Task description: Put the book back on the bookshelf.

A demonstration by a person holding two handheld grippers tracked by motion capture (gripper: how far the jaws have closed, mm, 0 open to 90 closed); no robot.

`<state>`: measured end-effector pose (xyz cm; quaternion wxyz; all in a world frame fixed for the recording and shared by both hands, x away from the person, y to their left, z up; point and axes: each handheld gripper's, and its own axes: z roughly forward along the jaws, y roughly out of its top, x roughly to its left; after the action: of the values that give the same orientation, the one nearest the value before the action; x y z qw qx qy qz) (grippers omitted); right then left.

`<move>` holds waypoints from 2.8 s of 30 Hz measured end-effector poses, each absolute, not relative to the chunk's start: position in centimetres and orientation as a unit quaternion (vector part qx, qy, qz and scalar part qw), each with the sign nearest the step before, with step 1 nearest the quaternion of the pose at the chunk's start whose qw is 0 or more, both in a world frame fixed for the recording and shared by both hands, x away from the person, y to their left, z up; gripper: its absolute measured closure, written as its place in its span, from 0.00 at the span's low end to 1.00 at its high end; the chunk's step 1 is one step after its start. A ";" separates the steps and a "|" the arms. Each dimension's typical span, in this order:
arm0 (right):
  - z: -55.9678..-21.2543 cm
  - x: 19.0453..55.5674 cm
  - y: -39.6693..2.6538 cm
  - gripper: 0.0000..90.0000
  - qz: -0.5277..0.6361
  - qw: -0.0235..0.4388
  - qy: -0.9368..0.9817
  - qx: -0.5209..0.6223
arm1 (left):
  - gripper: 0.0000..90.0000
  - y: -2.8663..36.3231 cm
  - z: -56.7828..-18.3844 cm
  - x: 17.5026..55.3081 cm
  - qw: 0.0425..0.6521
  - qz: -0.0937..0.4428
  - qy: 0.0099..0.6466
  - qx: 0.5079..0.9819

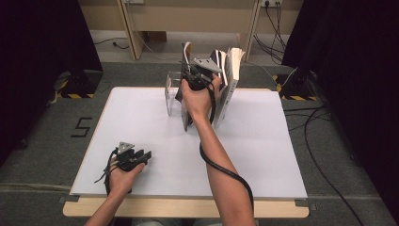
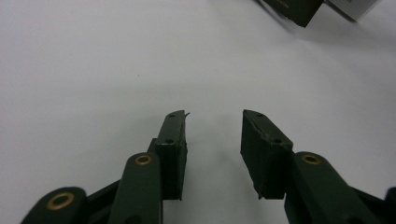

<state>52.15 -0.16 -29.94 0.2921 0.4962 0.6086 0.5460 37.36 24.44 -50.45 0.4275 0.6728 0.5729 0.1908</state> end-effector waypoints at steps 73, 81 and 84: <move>-29.5 54.0 0.7 0.71 0.482 0.317 0.616 0.536 | 0.66 24.2 -50.4 37.3 0.434 0.189 0.563 0.677; -29.5 53.9 0.2 0.73 0.464 0.319 0.626 0.539 | 0.66 24.1 -50.4 37.3 0.434 0.189 0.562 0.679; -29.8 53.7 -0.1 0.72 0.463 0.320 0.624 0.541 | 0.66 24.1 -50.4 37.3 0.434 0.188 0.562 0.679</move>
<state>53.68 -0.09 -29.77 0.3204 0.5413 0.6241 0.4634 37.28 24.09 -50.41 0.4337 0.6786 0.5622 0.1880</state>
